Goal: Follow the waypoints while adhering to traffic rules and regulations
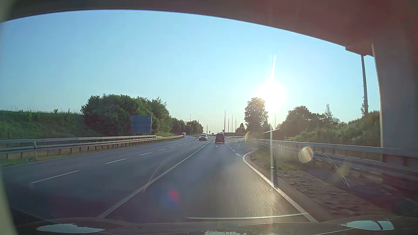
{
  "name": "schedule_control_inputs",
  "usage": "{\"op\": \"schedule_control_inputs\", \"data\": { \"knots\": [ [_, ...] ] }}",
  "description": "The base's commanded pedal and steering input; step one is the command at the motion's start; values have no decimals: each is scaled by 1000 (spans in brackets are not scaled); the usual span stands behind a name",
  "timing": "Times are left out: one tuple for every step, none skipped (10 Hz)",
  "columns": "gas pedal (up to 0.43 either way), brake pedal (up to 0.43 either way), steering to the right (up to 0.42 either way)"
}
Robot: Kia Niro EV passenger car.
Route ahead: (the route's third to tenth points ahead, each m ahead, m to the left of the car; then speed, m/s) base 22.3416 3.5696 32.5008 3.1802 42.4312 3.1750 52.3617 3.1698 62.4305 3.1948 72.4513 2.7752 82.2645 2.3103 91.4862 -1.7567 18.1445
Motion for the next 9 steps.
{"op": "schedule_control_inputs", "data": {
  "knots": [
    [87, 18, 8],
    [87, 18, 10],
    [87, 18, 10],
    [87, 18, 10],
    [87, 18, 10],
    [87, 18, 12],
    [87, 12, 12],
    [87, 18, 12],
    [87, 18, 12]
  ]
}}
